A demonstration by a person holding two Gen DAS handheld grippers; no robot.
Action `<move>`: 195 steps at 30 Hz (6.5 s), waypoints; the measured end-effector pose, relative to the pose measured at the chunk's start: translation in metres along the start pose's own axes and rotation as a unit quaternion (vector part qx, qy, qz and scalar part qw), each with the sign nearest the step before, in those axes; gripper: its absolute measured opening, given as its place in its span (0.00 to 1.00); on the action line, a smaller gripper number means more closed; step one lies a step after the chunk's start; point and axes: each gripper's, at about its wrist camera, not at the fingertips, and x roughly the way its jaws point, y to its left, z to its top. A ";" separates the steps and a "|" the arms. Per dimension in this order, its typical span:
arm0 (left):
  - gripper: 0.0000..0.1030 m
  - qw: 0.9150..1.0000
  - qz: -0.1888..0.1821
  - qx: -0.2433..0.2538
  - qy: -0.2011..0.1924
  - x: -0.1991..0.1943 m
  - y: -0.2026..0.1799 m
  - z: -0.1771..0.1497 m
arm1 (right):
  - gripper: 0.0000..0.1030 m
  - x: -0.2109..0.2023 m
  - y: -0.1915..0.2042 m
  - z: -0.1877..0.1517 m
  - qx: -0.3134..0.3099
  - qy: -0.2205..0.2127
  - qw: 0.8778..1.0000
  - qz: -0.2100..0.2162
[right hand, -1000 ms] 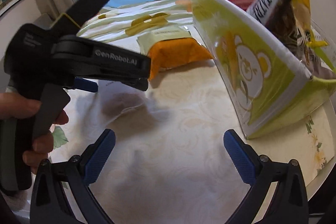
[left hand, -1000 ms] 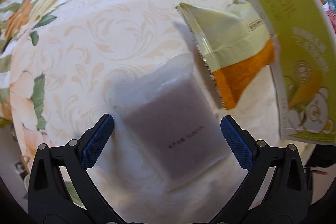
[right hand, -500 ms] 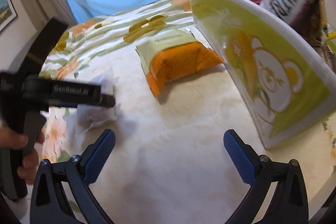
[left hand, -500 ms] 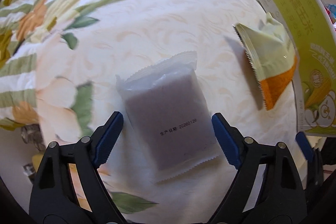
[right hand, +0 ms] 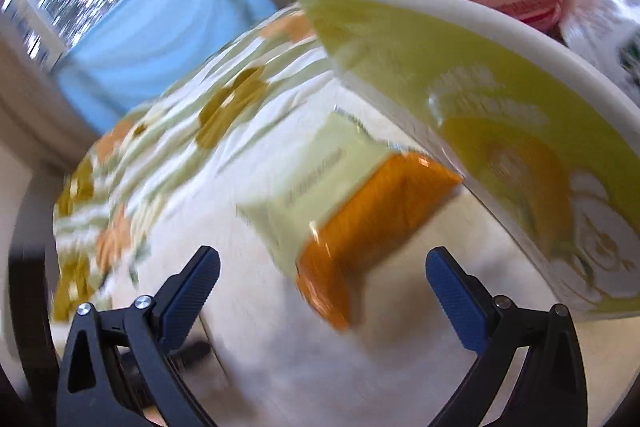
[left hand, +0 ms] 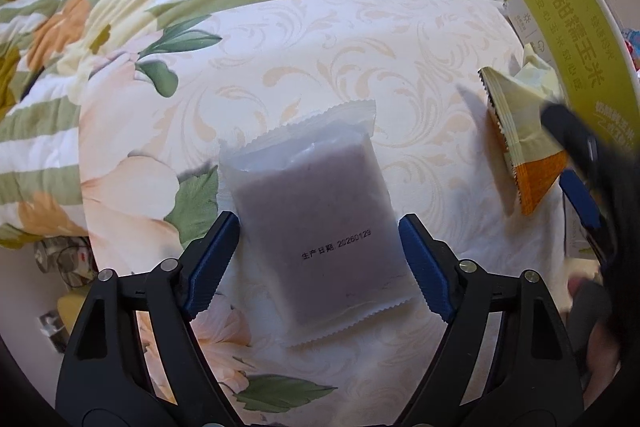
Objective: Organize snacks
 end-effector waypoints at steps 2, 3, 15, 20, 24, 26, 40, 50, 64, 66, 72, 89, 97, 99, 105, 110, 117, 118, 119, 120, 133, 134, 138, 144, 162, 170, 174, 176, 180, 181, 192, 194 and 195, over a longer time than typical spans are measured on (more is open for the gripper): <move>0.78 1.000 -0.007 -0.012 -0.001 -0.001 0.000 0.002 | 1.00 0.007 0.001 0.010 0.031 0.000 0.999 -0.011; 0.78 1.000 -0.015 -0.021 -0.002 -0.001 0.000 0.003 | 1.00 0.012 0.000 0.015 0.049 0.001 0.999 -0.015; 0.77 0.998 -0.014 -0.052 -0.013 0.003 -0.001 -0.001 | 0.73 0.036 0.005 0.019 -0.012 0.050 0.998 -0.036; 0.64 0.998 -0.009 -0.050 -0.022 0.000 0.000 -0.001 | 0.68 0.027 0.011 0.005 -0.087 0.059 0.994 -0.031; 0.63 0.999 -0.007 -0.040 -0.025 -0.001 -0.001 -0.003 | 0.65 0.023 0.019 -0.006 -0.147 0.065 0.986 -0.034; 0.62 0.999 -0.004 -0.036 -0.026 -0.001 -0.002 -0.004 | 0.62 0.021 0.022 -0.012 -0.170 0.067 0.983 -0.031; 0.60 0.996 -0.044 -0.045 -0.056 -0.024 -0.003 -0.028 | 0.59 -0.014 0.028 -0.017 -0.191 0.034 0.981 0.002; 0.59 0.991 -0.081 -0.042 -0.100 -0.072 -0.005 -0.040 | 0.59 -0.057 0.028 -0.017 -0.191 0.002 0.981 0.017; 0.59 0.972 -0.125 0.050 -0.193 -0.196 -0.130 -0.021 | 0.59 -0.201 -0.035 0.068 -0.168 -0.081 0.981 0.048; 0.59 0.968 -0.141 0.050 -0.200 -0.204 -0.156 -0.019 | 0.59 -0.212 -0.060 0.085 -0.170 -0.084 0.981 0.045; 0.59 0.964 -0.166 0.051 -0.200 -0.204 -0.250 -0.015 | 0.59 -0.233 -0.136 0.129 -0.160 -0.088 0.983 0.030; 0.99 0.974 -0.097 0.076 -0.188 -0.144 -0.425 0.006 | 0.59 -0.227 -0.252 0.194 -0.170 -0.053 0.983 0.038; 0.99 0.978 -0.088 0.018 -0.189 -0.157 -0.372 -0.020 | 0.59 -0.208 -0.242 0.194 -0.205 -0.024 0.976 0.075; 0.99 0.978 -0.080 0.008 -0.191 -0.161 -0.356 -0.024 | 0.59 -0.202 -0.231 0.195 -0.219 -0.016 0.972 0.086; 0.99 0.978 -0.059 -0.025 -0.200 -0.166 -0.321 -0.029 | 0.60 -0.177 -0.196 0.192 -0.262 0.013 0.958 0.116; 0.99 0.978 -0.023 -0.034 -0.202 -0.169 -0.307 -0.034 | 0.86 -0.154 -0.185 0.191 -0.283 0.021 0.952 0.117; 0.99 0.980 -0.007 -0.053 -0.192 -0.159 -0.293 -0.052 | 1.00 -0.161 -0.196 0.183 -0.292 0.006 0.953 0.083; 0.99 0.980 -0.007 -0.055 -0.191 -0.158 -0.293 -0.055 | 1.00 -0.161 -0.197 0.181 -0.293 0.010 0.953 0.082; 0.99 0.980 -0.006 -0.055 -0.190 -0.157 -0.292 -0.057 | 1.00 -0.161 -0.197 0.180 -0.293 0.013 0.953 0.081; 0.99 0.980 -0.004 -0.055 -0.191 -0.159 -0.291 -0.062 | 1.00 -0.162 -0.196 0.179 -0.293 0.015 0.953 0.081; 0.99 0.951 0.054 -0.033 -0.302 -0.253 -0.276 -0.128 | 1.00 -0.268 -0.167 0.138 -0.313 -0.066 0.944 0.078; 0.99 0.944 0.062 -0.034 -0.321 -0.267 -0.273 -0.142 | 1.00 -0.275 -0.164 0.133 -0.316 -0.074 0.943 0.077; 0.99 0.923 0.079 -0.033 -0.374 -0.306 -0.260 -0.185 | 1.00 -0.315 -0.151 0.102 -0.333 -0.110 0.934 0.064; 0.99 0.908 0.103 -0.016 -0.406 -0.333 -0.247 -0.233 | 1.00 -0.354 -0.149 0.068 -0.323 -0.139 0.934 0.064; 0.99 0.909 0.089 -0.024 -0.406 -0.333 -0.229 -0.259 | 1.00 -0.369 -0.145 0.038 -0.318 -0.150 0.934 0.061; 0.99 0.909 0.089 -0.022 -0.406 -0.332 -0.233 -0.256 | 1.00 -0.367 -0.143 0.037 -0.316 -0.148 0.935 0.061; 0.99 0.910 0.087 -0.022 -0.406 -0.331 -0.233 -0.255 | 1.00 -0.365 -0.142 0.038 -0.315 -0.147 0.936 0.061; 0.99 0.909 0.086 -0.022 -0.406 -0.331 -0.233 -0.255 | 1.00 -0.364 -0.142 0.037 -0.315 -0.147 0.936 0.061; 0.99 0.909 0.087 -0.021 -0.407 -0.331 -0.233 -0.253 | 1.00 -0.363 -0.142 0.039 -0.315 -0.146 0.936 0.061; 0.99 0.909 0.087 -0.021 -0.407 -0.331 -0.233 -0.253 | 1.00 -0.363 -0.142 0.039 -0.315 -0.146 0.936 0.061; 0.99 0.910 0.085 -0.026 -0.406 -0.332 -0.230 -0.249 | 1.00 -0.358 -0.139 0.040 -0.314 -0.142 0.937 0.063; 0.99 0.909 0.085 -0.027 -0.408 -0.332 -0.231 -0.249 | 1.00 -0.356 -0.139 0.039 -0.314 -0.141 0.937 0.062; 1.00 0.908 0.084 -0.028 -0.410 -0.332 -0.231 -0.249 | 1.00 -0.355 -0.139 0.038 -0.314 -0.140 0.937 0.061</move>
